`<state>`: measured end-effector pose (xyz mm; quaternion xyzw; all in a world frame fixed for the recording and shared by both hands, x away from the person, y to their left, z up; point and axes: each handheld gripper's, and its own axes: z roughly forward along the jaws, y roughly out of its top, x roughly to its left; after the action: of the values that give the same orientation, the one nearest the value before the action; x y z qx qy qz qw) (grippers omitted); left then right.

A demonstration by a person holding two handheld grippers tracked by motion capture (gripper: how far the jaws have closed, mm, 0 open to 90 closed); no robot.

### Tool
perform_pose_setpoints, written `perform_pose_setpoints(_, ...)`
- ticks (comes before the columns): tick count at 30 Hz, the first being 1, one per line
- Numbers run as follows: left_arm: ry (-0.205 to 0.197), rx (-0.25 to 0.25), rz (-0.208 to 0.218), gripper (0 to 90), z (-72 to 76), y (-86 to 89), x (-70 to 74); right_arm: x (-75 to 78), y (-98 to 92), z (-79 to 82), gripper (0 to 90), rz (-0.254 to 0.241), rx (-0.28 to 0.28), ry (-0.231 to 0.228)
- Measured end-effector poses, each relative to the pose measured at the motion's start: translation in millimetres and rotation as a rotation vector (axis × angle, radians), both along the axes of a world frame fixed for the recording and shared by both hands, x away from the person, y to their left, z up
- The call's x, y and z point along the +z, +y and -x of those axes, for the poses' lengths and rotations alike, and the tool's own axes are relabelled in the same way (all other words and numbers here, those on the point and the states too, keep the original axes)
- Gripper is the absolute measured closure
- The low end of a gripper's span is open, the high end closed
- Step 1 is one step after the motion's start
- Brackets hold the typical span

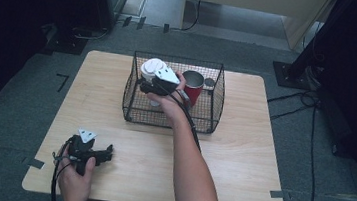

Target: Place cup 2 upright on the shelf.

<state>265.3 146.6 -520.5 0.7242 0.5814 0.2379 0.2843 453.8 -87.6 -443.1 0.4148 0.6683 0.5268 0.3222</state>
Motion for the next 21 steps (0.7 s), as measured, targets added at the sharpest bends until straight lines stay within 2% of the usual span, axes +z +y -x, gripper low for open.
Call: perform_pose_setpoints(21,0.0,0.0,0.001,0.1,0.0,-0.1,0.0,-0.9,-16.5,4.0,13.6,0.006,0.042,0.013)
